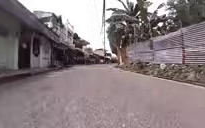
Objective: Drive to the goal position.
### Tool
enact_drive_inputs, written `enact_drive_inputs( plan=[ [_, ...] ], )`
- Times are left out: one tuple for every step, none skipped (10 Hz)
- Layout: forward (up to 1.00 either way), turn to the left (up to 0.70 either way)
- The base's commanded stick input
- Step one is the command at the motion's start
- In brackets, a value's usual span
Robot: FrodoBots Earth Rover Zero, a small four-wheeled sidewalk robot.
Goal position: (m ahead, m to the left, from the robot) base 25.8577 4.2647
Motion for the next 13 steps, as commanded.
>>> enact_drive_inputs(
  plan=[
    [0.50, 0.07],
    [0.50, 0.07],
    [0.50, 0.07],
    [0.50, 0.07],
    [0.50, 0.07],
    [0.50, 0.07],
    [0.50, 0.07],
    [0.50, 0.07],
    [0.50, 0.07],
    [0.50, 0.07],
    [0.50, 0.07],
    [0.50, 0.07],
    [0.50, 0.07]
  ],
)
